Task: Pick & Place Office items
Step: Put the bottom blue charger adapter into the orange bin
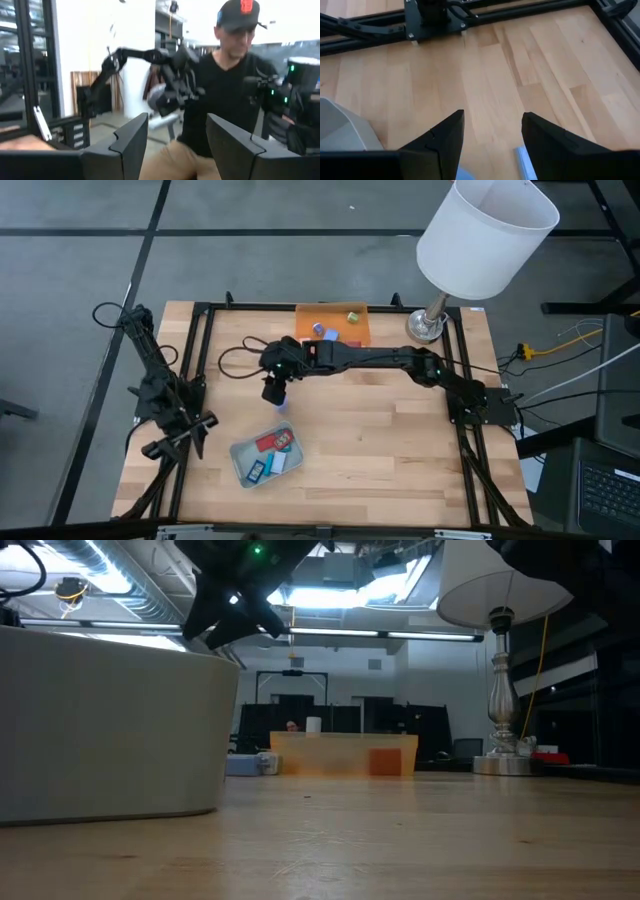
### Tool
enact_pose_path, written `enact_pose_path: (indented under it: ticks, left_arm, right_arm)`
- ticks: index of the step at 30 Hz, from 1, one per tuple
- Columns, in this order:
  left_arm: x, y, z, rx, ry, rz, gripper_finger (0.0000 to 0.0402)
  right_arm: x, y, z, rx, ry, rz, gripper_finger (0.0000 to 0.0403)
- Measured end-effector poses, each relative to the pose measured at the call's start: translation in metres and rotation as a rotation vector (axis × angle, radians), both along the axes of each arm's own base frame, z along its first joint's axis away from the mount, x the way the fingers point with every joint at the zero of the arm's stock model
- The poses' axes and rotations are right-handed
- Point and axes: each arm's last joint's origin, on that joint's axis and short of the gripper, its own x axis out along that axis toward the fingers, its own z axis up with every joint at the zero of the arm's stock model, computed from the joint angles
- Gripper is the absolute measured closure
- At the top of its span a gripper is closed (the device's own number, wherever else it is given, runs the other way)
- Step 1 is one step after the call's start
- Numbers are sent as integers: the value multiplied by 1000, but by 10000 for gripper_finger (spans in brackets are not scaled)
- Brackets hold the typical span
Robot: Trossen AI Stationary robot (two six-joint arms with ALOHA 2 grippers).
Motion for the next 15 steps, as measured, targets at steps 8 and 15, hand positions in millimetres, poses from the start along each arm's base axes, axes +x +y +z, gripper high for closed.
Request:
enact_pose_path:
  ticks: [8,15]
  left_arm:
    - [-2,3,10,-80,-72,7,206]
    - [-1,5,13,-142,-52,51,206]
  right_arm:
    - [0,-1,1,-2,-9,4,206]
    - [0,-1,1,-2,-9,4,206]
